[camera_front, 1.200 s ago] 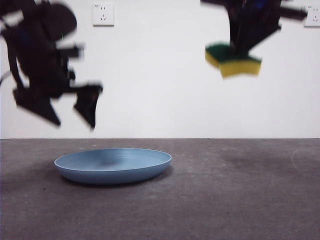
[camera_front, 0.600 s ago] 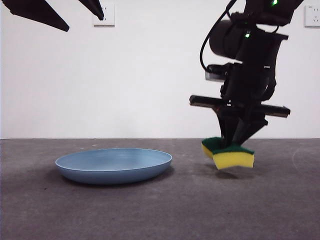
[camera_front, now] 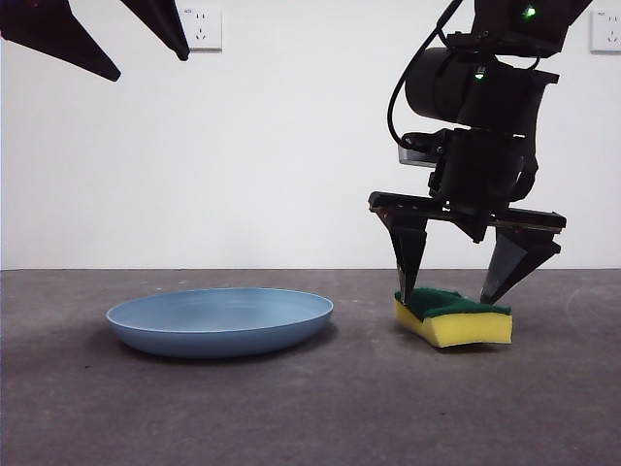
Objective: Pick up the plate,pick up the cloth,clean the plate with the cloth
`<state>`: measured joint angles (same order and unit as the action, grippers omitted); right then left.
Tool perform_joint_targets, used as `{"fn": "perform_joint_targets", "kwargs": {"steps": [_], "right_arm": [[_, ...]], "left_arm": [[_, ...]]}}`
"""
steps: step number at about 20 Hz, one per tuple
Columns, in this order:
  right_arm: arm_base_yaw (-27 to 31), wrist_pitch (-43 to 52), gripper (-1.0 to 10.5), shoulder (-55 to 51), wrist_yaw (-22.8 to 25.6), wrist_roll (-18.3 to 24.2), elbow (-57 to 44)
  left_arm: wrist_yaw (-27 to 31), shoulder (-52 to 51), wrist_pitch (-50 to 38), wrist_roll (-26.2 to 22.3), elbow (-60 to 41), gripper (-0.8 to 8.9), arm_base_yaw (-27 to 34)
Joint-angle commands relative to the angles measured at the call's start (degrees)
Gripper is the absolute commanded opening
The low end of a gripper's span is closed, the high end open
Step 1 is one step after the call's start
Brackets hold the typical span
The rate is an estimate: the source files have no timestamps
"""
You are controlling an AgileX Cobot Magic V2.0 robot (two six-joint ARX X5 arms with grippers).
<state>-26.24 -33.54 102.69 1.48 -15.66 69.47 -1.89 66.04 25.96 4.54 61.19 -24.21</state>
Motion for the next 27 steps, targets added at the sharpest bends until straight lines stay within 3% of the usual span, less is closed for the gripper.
{"fn": "perform_joint_targets", "kwargs": {"steps": [1, 3, 5, 7, 8, 15, 17, 19, 25, 27], "right_arm": [[-0.02, -0.44, 4.1, -1.90, 0.00, 0.11, -0.37], [-0.13, -1.16, 4.0, -5.42, -0.13, 0.26, -0.37], [-0.22, -2.58, 2.5, -9.66, -0.15, 0.72, -0.37], [-0.57, -3.89, 0.4, -14.62, -0.09, 2.91, -0.37], [-0.59, -4.31, -0.2, -17.46, -0.07, 4.09, -0.37], [-3.48, -4.24, -0.2, -32.28, 1.40, 9.42, -1.92], [-5.29, -3.21, -0.2, -35.45, 5.03, 10.43, -4.76], [-6.14, -0.55, -0.2, -38.99, 4.87, 10.10, -9.53], [-6.99, 10.10, -0.2, -53.55, 6.62, 7.98, -29.24], [-6.99, 10.93, -0.2, -56.81, 7.67, 7.56, -31.78]], "left_arm": [[0.33, 0.17, 0.50, 0.31, 0.02, 4.38, -0.17], [0.31, 0.17, 1.07, 0.33, 0.02, 4.36, -0.17], [0.28, 0.17, 1.77, 0.33, 0.02, 3.92, -0.20], [0.22, 0.17, 2.71, -0.22, 0.02, 1.45, -0.20], [0.22, 0.17, 3.10, -0.28, 0.02, 0.05, -0.20], [0.55, -6.19, 3.50, -1.62, -0.04, -0.08, -1.33], [3.06, -9.01, 4.44, -1.73, -0.17, -0.08, -1.68], [3.54, -11.93, 4.48, -1.79, -1.88, -0.08, -1.70], [5.22, -25.81, -4.33, -1.36, -21.33, -0.08, -1.70], [4.48, -30.45, -8.33, -1.27, -26.91, -0.08, -1.75]]}}
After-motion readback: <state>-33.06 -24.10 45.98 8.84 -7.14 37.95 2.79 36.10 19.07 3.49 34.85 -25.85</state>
